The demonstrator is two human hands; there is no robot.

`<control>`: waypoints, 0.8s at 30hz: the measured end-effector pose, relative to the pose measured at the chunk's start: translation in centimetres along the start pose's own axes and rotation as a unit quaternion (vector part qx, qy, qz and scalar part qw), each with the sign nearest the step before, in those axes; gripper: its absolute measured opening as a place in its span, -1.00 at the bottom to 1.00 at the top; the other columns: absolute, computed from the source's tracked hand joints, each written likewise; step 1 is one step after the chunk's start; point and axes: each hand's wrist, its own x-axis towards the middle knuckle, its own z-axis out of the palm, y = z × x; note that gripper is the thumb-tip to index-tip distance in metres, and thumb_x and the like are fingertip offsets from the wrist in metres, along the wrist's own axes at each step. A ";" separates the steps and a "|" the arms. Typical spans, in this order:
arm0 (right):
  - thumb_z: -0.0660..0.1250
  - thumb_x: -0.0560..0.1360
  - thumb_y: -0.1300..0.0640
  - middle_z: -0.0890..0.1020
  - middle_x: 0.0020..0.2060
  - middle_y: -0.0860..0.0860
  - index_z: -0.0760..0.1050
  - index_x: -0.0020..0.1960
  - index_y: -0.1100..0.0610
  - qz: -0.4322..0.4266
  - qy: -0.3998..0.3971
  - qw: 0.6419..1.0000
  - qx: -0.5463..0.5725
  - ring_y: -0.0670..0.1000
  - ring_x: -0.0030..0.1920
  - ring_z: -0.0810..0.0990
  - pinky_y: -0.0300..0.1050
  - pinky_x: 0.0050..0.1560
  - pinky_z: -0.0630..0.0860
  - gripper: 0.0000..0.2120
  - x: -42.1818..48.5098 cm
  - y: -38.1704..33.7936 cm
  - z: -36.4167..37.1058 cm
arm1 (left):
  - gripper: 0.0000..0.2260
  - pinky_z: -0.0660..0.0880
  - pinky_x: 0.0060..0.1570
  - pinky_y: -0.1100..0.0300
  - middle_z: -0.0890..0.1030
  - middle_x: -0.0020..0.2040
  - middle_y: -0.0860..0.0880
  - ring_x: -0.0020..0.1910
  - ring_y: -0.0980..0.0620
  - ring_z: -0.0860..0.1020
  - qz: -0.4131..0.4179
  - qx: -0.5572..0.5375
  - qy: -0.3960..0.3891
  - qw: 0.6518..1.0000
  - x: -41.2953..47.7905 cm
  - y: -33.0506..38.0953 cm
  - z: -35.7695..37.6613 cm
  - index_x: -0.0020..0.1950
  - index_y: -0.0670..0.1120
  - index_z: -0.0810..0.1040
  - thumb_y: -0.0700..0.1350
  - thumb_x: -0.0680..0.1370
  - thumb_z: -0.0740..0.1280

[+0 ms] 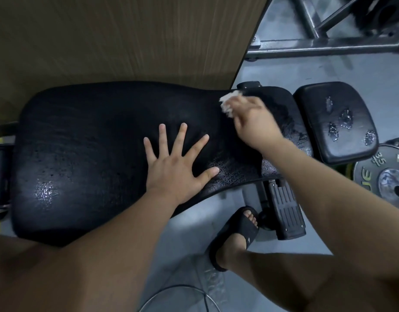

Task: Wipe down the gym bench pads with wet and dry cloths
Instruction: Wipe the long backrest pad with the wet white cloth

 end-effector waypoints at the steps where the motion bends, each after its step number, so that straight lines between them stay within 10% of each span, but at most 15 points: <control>1: 0.18 0.55 0.28 0.57 0.30 0.09 0.51 0.36 0.15 0.046 0.009 0.999 -0.021 0.26 0.31 0.42 0.07 0.29 0.48 -0.61 0.9 1.2 -0.1 | -0.26 -0.22 0.46 -0.43 -0.20 0.66 0.02 0.58 -0.29 -0.32 0.001 0.000 0.002 1.000 0.0 0.0 0.1 0.56 0.41 -0.17 0.62 0.43 -0.19; 4: 0.12 0.57 0.25 0.55 0.28 0.14 0.52 0.29 0.22 0.147 0.024 0.989 -0.023 0.30 0.29 0.42 0.10 0.27 0.45 -0.65 2.9 1.3 0.5 | -0.27 -0.19 0.46 -0.43 -0.18 0.67 0.01 0.59 -0.29 -0.29 0.002 0.007 0.017 1.000 0.0 -0.1 0.2 0.57 0.40 -0.15 0.61 0.44 -0.19; 10: 0.17 0.56 0.26 0.56 0.32 -0.04 0.51 0.38 0.13 -0.054 -0.005 0.997 0.050 0.16 0.29 0.45 -0.04 0.33 0.41 -0.59 2.5 -1.1 1.0 | -0.29 -0.14 0.47 -0.42 -0.12 0.67 0.00 0.60 -0.28 -0.25 0.002 0.005 0.031 1.000 0.0 0.0 0.3 0.59 0.38 -0.09 0.57 0.47 -0.15; 14: 0.14 0.52 0.25 0.66 0.15 0.11 0.59 0.22 0.19 0.032 0.016 0.999 0.032 0.28 0.17 0.52 0.04 0.22 0.49 -0.64 5.2 0.8 0.7 | -0.31 -0.15 0.48 -0.40 -0.14 0.67 0.02 0.61 -0.26 -0.27 -0.001 0.010 0.030 1.000 0.1 -0.1 0.4 0.59 0.37 -0.09 0.54 0.50 -0.13; 24: 0.06 0.73 0.00 0.61 0.16 0.08 0.53 0.31 0.09 -0.010 -0.194 0.970 0.143 0.11 0.21 0.55 -0.14 0.05 0.37 -0.66 12.5 -5.7 1.0 | -0.36 -0.09 0.49 -0.38 -0.07 0.67 0.01 0.62 -0.26 -0.18 0.001 0.026 0.020 0.999 0.3 0.0 0.2 0.62 0.29 -0.01 0.43 0.56 -0.08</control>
